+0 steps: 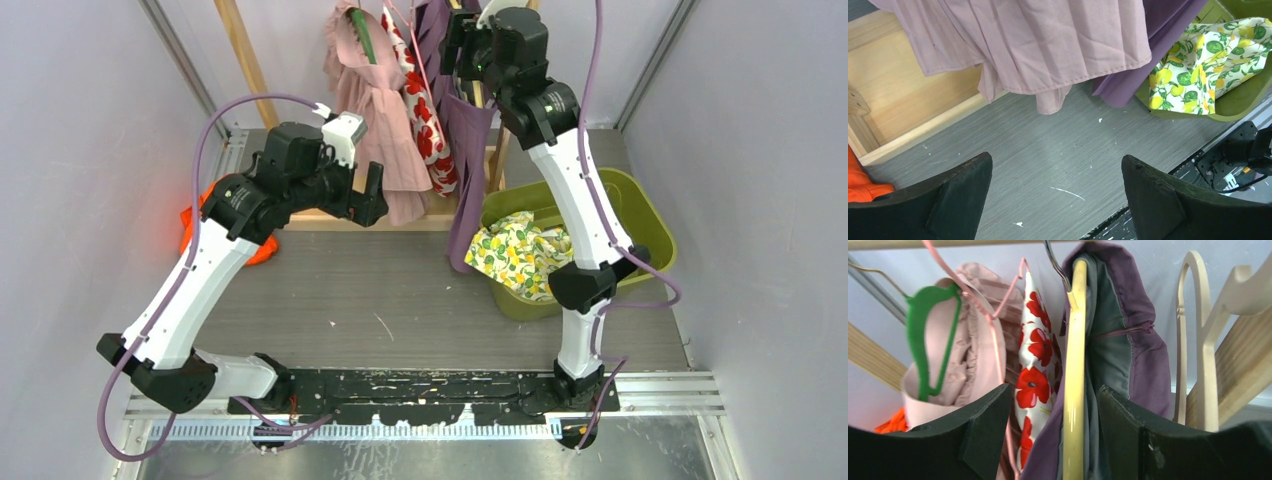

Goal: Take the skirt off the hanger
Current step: Pick up the hanger from the clothesline.

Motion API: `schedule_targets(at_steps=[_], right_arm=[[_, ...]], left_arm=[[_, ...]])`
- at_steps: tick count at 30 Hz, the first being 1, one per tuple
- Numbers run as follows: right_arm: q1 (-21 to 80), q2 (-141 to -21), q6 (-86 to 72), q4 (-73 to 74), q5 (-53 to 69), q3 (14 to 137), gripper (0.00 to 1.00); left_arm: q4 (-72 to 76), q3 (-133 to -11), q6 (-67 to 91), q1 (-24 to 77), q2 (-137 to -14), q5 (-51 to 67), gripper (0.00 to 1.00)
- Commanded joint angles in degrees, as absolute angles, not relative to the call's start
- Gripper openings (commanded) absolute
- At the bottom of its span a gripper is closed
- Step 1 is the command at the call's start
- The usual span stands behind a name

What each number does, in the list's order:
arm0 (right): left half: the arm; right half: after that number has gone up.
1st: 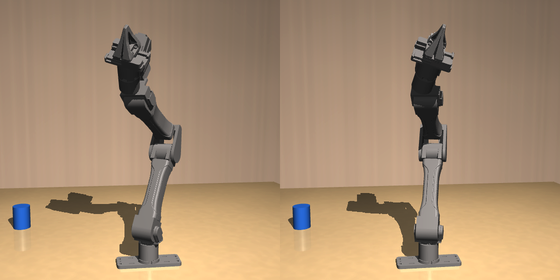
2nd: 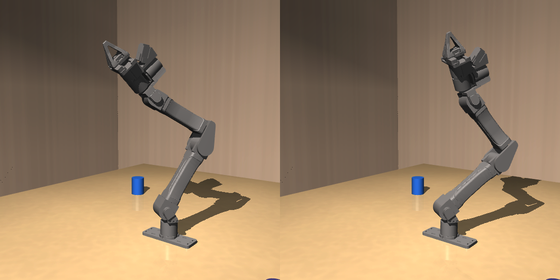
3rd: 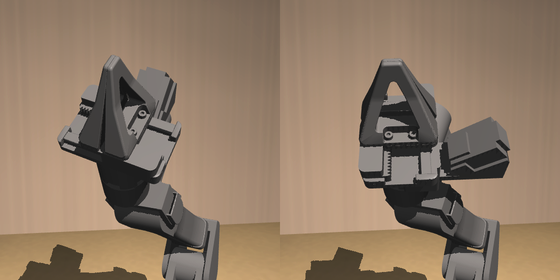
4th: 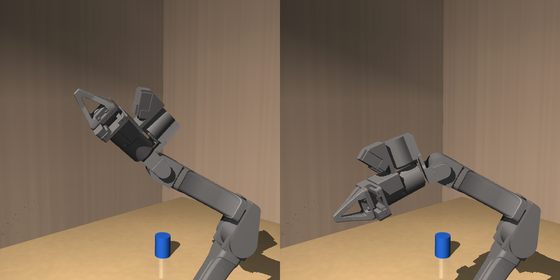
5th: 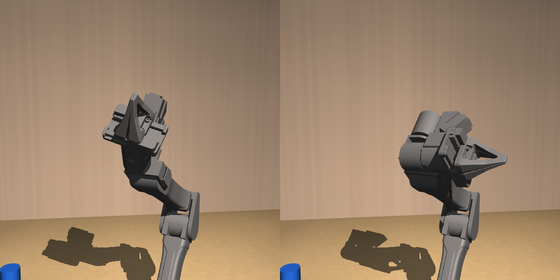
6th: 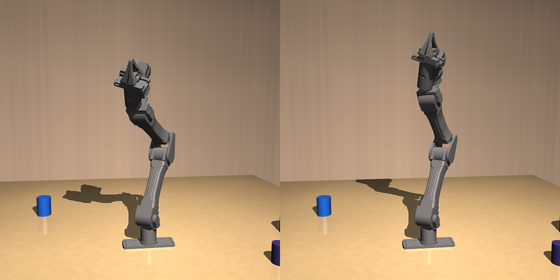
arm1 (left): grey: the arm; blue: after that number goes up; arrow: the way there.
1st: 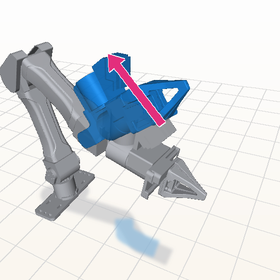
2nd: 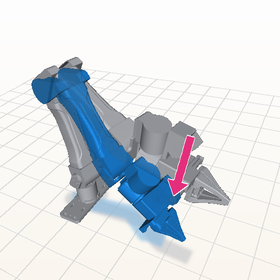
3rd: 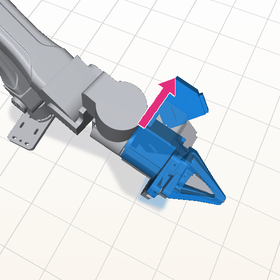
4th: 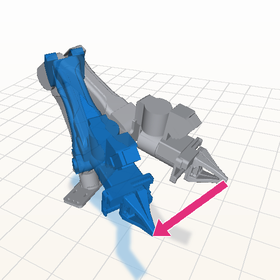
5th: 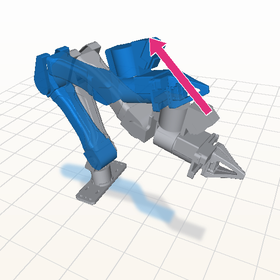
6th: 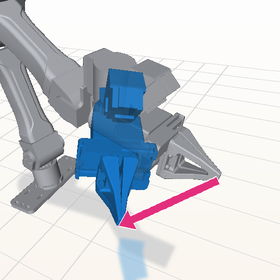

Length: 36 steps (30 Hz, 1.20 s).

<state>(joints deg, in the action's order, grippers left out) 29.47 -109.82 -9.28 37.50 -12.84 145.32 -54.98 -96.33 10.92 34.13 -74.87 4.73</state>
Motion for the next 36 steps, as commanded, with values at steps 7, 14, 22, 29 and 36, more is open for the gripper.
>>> schedule_targets(at_steps=[7, 14, 22, 29, 36], right_arm=[[28.3, -112.8, -7.8, 30.5, -16.7, 147.5, 0.69], [27.9, -116.1, -8.0, 29.7, -16.7, 149.7, 0.65], [27.8, -116.6, -8.9, 29.4, -16.7, 147.8, 0.48], [27.8, -114.7, -7.9, 28.1, -16.4, 145.4, 0.02], [27.8, -111.4, -4.8, 27.1, -12.6, 144.7, 0.01]], left_arm=[[-54.0, -96.3, 8.5, 34.4, -71.0, 2.1, 1.00], [-54.2, -95.6, 7.9, 34.4, -70.5, 0.9, 0.99], [-54.4, -94.1, 7.4, 34.3, -69.4, -0.6, 1.00], [-54.3, -93.9, 6.9, 34.4, -69.2, -0.9, 1.00], [-52.5, -91.5, 7.4, 34.3, -67.9, -1.0, 1.00]])
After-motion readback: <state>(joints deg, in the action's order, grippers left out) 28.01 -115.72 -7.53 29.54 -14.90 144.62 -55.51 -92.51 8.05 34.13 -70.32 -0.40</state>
